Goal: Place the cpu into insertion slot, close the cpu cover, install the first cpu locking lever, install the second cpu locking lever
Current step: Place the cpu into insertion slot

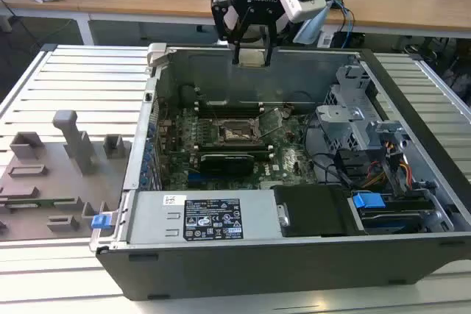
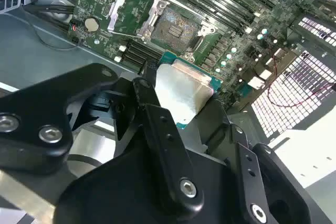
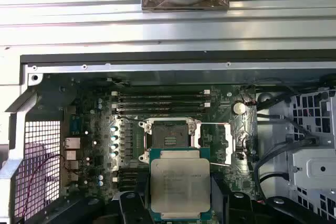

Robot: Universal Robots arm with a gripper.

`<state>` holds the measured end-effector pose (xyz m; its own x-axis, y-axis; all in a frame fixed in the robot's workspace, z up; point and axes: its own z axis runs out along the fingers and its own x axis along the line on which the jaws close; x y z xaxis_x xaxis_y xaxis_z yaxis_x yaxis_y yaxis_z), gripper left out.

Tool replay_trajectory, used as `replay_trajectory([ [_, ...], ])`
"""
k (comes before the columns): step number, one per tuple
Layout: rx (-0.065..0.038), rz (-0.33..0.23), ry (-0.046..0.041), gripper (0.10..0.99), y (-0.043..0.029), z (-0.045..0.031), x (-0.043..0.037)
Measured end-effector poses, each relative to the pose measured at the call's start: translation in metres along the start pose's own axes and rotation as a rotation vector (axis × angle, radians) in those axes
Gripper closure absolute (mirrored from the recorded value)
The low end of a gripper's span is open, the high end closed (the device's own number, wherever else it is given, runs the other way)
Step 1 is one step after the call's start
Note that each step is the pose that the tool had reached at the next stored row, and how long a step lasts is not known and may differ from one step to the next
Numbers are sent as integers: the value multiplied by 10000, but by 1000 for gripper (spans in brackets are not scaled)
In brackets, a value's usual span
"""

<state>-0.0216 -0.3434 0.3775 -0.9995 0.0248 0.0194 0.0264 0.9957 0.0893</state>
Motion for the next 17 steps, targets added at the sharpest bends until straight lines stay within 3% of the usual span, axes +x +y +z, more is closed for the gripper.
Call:
replay_trajectory([
  [17,1,-1,0,541,-14,153,-3],
])
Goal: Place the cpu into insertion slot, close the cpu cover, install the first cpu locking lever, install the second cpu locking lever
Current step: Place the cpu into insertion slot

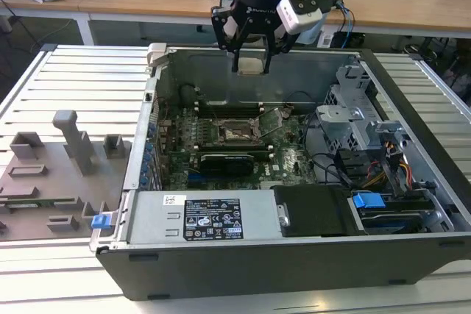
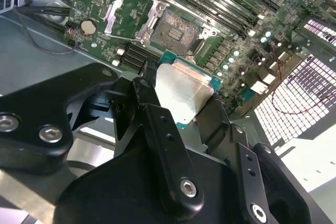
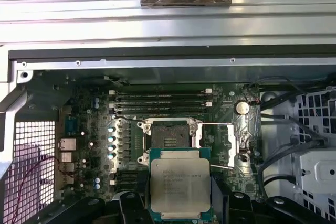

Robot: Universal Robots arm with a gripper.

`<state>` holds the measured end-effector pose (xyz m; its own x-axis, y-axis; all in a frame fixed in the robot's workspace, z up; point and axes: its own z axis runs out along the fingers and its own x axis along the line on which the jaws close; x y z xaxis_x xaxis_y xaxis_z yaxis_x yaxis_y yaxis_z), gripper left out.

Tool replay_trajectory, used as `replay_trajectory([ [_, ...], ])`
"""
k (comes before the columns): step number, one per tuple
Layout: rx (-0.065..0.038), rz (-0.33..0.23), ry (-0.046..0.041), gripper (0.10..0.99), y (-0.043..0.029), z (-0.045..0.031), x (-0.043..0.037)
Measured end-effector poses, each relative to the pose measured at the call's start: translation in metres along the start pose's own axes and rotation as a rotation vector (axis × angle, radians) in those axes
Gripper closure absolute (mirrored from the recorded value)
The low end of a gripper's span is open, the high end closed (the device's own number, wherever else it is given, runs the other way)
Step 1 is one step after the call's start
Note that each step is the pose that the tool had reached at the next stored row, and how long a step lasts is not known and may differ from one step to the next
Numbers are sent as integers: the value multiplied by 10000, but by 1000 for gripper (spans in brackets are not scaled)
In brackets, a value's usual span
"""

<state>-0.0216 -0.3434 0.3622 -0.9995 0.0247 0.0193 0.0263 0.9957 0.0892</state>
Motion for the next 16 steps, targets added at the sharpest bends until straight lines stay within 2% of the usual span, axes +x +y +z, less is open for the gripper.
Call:
replay_trajectory([
  [16,0,0,0,541,-9,103,-2],
])
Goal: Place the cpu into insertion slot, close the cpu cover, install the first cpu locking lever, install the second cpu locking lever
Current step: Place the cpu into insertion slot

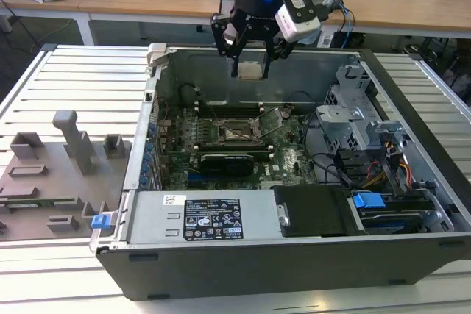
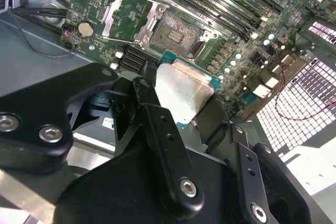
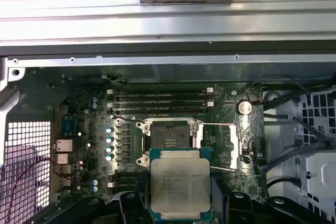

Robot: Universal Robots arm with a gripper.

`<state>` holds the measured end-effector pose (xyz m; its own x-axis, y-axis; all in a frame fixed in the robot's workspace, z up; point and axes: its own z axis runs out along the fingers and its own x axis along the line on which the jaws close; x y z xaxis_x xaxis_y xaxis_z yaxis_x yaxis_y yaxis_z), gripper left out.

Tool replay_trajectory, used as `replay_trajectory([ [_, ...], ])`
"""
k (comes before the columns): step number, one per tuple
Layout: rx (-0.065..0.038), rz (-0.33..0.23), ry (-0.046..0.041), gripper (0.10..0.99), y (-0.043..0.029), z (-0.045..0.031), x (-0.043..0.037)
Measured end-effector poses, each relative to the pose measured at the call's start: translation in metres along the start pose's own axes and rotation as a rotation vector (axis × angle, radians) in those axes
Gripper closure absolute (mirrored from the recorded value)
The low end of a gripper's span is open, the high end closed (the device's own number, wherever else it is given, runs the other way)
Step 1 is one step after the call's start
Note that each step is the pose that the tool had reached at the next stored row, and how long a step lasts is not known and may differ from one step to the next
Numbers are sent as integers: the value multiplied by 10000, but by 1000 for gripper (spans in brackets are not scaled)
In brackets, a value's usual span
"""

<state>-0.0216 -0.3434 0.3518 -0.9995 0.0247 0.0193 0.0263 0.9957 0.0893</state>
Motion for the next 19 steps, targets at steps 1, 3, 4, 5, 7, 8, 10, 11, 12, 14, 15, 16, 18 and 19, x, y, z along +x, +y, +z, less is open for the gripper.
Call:
replay_trajectory([
  [1,0,0,0,541,-1,6,0],
  [3,0,0,0,541,-2,17,0],
  [4,0,0,0,541,-3,30,-1],
  [5,-1,0,0,541,-3,36,-1],
  [7,0,0,0,541,-4,48,-1],
  [8,0,0,0,541,-5,55,-1],
  [10,0,0,0,541,-6,66,-1],
  [11,0,0,0,541,-6,71,-1],
  [12,0,0,0,541,-7,78,-1],
  [14,-1,0,0,541,-7,83,-2],
  [15,-1,0,0,541,-8,92,-2],
  [16,0,0,0,541,-9,97,-2],
  [18,0,0,0,541,-10,107,-2],
  [19,0,0,0,541,-10,113,-2],
])
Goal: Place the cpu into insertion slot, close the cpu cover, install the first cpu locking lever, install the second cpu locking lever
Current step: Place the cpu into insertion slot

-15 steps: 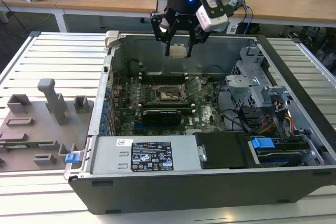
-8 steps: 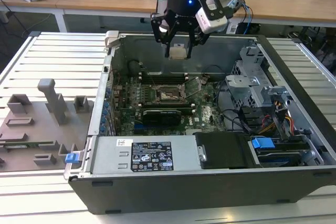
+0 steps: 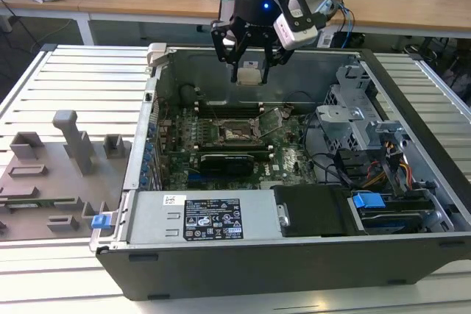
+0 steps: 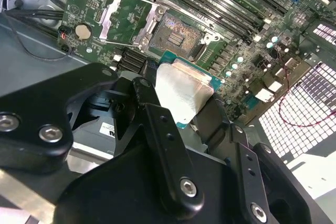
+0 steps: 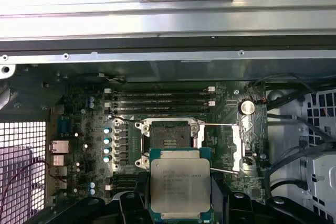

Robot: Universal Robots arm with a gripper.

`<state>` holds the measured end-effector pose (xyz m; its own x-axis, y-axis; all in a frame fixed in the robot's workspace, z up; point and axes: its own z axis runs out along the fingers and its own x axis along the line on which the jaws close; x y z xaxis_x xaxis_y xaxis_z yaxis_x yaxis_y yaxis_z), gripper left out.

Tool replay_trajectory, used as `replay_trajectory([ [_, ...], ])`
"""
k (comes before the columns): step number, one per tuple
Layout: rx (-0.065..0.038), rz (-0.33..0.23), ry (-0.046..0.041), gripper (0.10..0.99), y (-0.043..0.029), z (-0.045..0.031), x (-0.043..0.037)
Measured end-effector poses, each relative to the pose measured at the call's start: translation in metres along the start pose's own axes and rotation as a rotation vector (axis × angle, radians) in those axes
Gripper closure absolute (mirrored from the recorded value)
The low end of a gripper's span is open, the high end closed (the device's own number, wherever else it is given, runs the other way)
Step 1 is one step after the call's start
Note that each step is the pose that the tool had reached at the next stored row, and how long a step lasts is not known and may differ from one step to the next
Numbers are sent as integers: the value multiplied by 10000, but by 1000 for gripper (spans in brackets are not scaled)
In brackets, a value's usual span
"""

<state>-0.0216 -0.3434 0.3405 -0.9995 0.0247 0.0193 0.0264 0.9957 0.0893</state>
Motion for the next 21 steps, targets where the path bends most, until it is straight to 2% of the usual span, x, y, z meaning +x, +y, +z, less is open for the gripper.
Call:
replay_trajectory([
  [21,0,0,0,541,-9,97,-2],
])
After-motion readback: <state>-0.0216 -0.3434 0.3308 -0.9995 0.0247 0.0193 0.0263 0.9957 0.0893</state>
